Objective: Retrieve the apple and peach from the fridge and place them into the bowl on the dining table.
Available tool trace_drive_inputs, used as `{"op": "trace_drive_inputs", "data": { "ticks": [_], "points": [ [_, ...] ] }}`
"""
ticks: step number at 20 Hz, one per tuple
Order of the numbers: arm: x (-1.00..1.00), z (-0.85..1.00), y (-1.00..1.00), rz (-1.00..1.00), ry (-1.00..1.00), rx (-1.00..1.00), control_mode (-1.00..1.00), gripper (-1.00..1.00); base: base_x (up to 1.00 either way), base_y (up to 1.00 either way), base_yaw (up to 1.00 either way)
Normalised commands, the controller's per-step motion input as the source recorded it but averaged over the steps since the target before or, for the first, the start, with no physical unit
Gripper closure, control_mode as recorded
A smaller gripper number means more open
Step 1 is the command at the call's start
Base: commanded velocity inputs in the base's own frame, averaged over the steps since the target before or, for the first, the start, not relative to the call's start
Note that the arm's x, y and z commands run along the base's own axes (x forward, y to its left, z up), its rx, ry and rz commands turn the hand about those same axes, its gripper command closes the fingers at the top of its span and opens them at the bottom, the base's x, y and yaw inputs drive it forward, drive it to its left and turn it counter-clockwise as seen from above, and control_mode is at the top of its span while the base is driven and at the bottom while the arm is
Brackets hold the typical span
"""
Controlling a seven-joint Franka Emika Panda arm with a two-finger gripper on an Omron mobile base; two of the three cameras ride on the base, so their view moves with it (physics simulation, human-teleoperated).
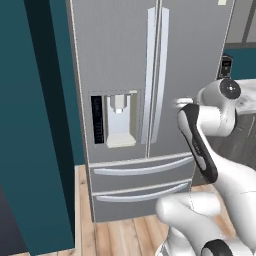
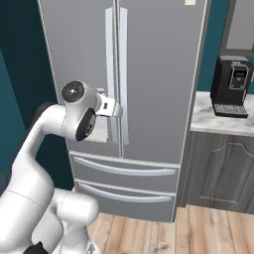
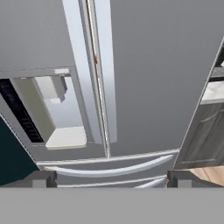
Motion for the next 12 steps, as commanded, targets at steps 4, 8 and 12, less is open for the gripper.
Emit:
{"op": "trace_drive_inputs", "data": {
  "ticks": [4, 8, 12],
  "points": [
    [0.74, 0.0, 0.0, 0.0, 0.0, 0.0, -1.0, -1.0, 0.0, 0.0, 0.0],
    [0.71, 0.0, 0.0, 0.0, 0.0, 0.0, -1.0, -1.0, 0.0, 0.0, 0.0],
    [0.69, -0.04, 0.0, 0.0, 0.0, 0.0, -1.0, -1.0, 0.0, 0.0, 0.0]
  ]
}}
